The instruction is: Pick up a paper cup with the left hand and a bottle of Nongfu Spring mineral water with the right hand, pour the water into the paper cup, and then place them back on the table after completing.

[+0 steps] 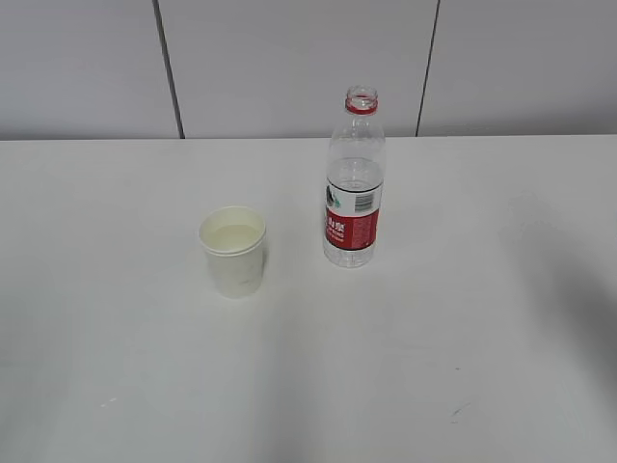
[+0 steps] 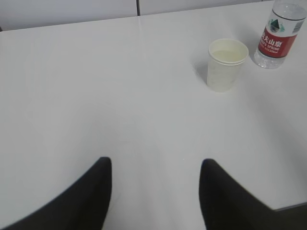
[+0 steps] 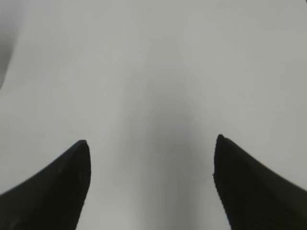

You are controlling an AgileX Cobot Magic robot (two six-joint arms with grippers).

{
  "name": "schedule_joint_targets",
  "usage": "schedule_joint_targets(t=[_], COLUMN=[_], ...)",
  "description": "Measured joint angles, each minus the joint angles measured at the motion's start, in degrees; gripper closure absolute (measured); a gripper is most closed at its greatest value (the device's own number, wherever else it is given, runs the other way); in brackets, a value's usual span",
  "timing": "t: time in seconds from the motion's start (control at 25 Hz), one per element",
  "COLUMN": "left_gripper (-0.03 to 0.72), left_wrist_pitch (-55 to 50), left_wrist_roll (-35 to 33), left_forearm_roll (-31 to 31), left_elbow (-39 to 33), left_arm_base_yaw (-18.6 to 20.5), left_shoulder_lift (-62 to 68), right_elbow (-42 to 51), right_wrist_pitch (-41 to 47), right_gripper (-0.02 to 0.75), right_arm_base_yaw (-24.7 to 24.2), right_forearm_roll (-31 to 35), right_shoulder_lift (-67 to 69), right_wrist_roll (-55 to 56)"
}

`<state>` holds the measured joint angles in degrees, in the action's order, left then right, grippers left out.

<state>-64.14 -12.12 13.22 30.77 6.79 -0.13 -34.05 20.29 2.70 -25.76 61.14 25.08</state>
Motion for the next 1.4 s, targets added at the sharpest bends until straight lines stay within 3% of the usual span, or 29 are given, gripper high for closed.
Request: schedule_joint_targets(t=[0.4, 0.68, 1.4], left_gripper=[0.314, 0.314, 0.314], left_wrist_pitch=[0.0, 0.0, 0.0], left_wrist_roll=[0.0, 0.0, 0.0], left_forearm_roll=[0.0, 0.0, 0.0], left_elbow=[0.0, 0.0, 0.0], left_arm_base_yaw=[0.0, 0.0, 0.0], left_shoulder_lift=[0.0, 0.0, 0.0], right_elbow=[0.0, 0.1, 0.5], right_wrist_pitch=[22.8, 35.9, 48.8], right_gripper=[0.15, 0.15, 0.15], right_arm_base_yaw=[0.0, 0.0, 0.0], right_forearm_roll=[11.7, 15.1, 16.7], right_shoulder_lift=[-19.4, -32.2, -61.6], right_wrist_roll=[-15.7, -19.6, -20.1])
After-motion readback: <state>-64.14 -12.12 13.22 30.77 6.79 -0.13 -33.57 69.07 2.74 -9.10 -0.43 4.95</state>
